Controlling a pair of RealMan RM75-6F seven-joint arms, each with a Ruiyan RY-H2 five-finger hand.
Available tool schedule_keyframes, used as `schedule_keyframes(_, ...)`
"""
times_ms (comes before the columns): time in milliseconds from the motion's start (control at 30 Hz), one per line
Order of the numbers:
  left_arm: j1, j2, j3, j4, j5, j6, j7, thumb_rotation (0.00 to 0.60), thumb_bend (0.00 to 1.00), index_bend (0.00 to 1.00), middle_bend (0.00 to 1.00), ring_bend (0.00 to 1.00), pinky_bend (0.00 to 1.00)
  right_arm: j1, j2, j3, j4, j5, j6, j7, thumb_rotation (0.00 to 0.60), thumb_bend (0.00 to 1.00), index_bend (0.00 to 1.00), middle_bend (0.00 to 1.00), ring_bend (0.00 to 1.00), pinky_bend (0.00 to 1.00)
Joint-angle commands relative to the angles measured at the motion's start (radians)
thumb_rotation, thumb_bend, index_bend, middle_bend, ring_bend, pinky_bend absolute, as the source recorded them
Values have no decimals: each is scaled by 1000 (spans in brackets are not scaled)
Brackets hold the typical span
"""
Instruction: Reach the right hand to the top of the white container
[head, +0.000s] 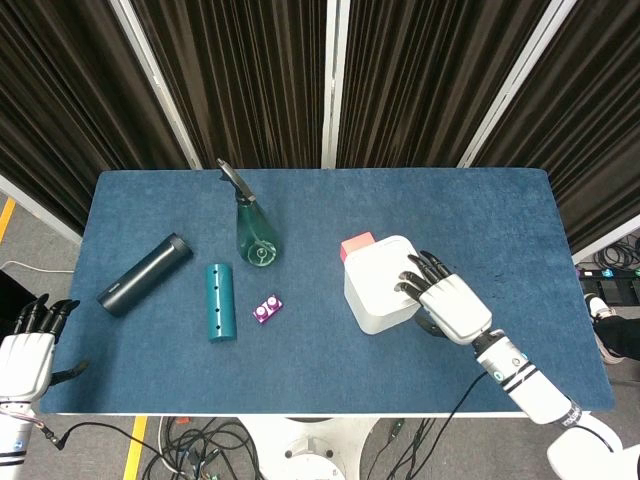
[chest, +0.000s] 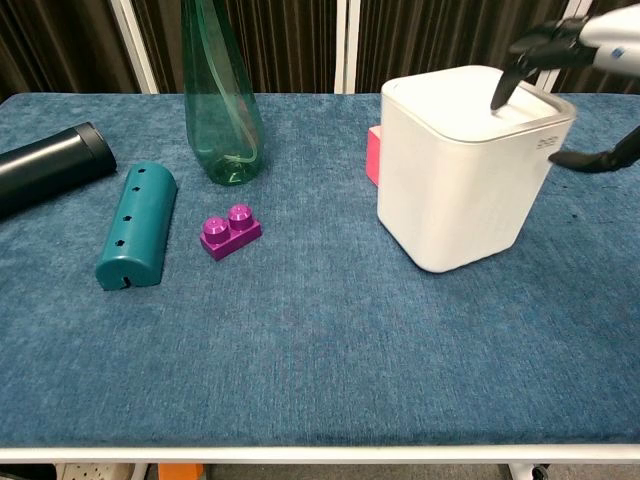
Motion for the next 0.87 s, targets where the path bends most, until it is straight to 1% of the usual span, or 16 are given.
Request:
schedule_keyframes(33, -1, 2, 0, -3, 3, 0, 3, 600, 0, 167, 164, 34, 113, -51, 11, 18, 10, -68, 144, 47, 600, 254, 172, 187, 0, 0)
schedule_keyframes(167, -3, 9, -2, -11, 6, 1, 6, 600, 0, 167, 164, 34, 113, -98, 46, 8, 4, -84, 223, 79, 600, 254, 93, 146, 0, 0)
schedule_keyframes(267, -3, 15, -3, -16, 11, 7, 7, 600, 0, 167, 164, 34, 113, -148, 75, -17, 3, -90, 278, 98, 600, 255, 78, 136, 0, 0)
schedule_keyframes(367, -1, 18, -2, -19, 12, 10, 7, 600, 0, 167, 164, 34, 113, -208, 90, -56, 24, -98, 329, 109, 600, 257, 58, 119, 0, 0)
schedule_keyframes(500, -1, 15, -1, -20, 9, 6, 7, 600, 0, 167, 164, 34, 113, -301, 69, -108, 77, -108, 420, 107, 600, 258, 9, 80, 0, 0)
schedule_keyframes(600, 0, 13, -2, -20, 11, 8, 8, 600, 0, 167, 164, 34, 113, -365, 44, -140, 113, -118, 485, 139, 600, 258, 0, 65, 0, 0)
schedule_keyframes(733, -1, 10, -4, -19, 12, 10, 10, 600, 0, 167, 164, 34, 113, -433, 8, -166, 162, -133, 566, 183, 600, 259, 0, 63, 0, 0)
schedule_keyframes(867, -3, 10, -6, -22, 14, 11, 14, 600, 0, 167, 164, 34, 113, -470, -21, -179, 201, -139, 597, 210, 600, 259, 0, 63, 0, 0)
